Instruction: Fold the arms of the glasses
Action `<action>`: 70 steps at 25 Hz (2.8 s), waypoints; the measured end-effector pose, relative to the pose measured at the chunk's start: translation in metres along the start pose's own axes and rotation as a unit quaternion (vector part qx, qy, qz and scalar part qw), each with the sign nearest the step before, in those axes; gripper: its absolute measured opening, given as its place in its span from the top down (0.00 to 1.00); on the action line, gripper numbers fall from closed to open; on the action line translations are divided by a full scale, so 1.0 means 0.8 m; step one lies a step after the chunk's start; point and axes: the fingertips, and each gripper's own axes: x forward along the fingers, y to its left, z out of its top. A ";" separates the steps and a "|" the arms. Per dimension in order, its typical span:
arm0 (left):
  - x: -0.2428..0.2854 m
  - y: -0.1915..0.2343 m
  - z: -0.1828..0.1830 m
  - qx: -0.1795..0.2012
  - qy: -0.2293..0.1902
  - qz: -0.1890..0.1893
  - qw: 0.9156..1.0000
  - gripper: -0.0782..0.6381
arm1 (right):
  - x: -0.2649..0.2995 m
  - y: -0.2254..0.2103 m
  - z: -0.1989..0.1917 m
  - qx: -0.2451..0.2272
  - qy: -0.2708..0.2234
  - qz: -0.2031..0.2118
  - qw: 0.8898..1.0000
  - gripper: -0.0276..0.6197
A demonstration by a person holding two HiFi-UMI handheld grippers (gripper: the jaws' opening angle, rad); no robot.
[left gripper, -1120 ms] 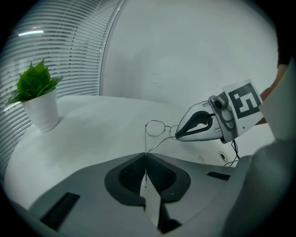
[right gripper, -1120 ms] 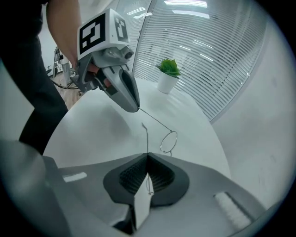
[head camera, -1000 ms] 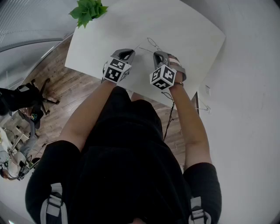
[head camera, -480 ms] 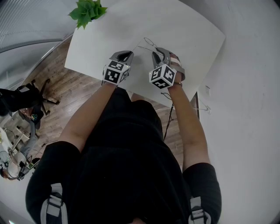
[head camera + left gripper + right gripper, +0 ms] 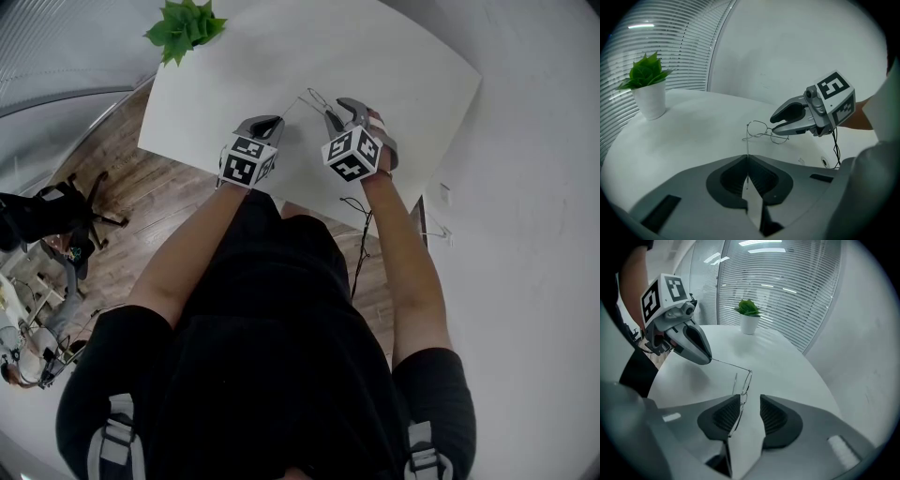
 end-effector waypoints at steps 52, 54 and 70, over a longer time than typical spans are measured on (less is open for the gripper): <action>0.025 -0.111 0.011 -0.018 0.014 -0.188 0.982 0.69 | -0.014 0.023 -0.019 0.049 0.002 0.068 0.996 0.87; 0.027 -0.116 0.011 -0.009 0.020 -0.200 0.979 0.68 | -0.014 0.023 -0.018 0.042 0.002 0.071 0.997 0.87; 0.037 -0.135 0.002 0.043 0.051 -0.252 0.965 0.62 | -0.012 0.037 -0.003 0.059 -0.017 0.128 0.990 0.69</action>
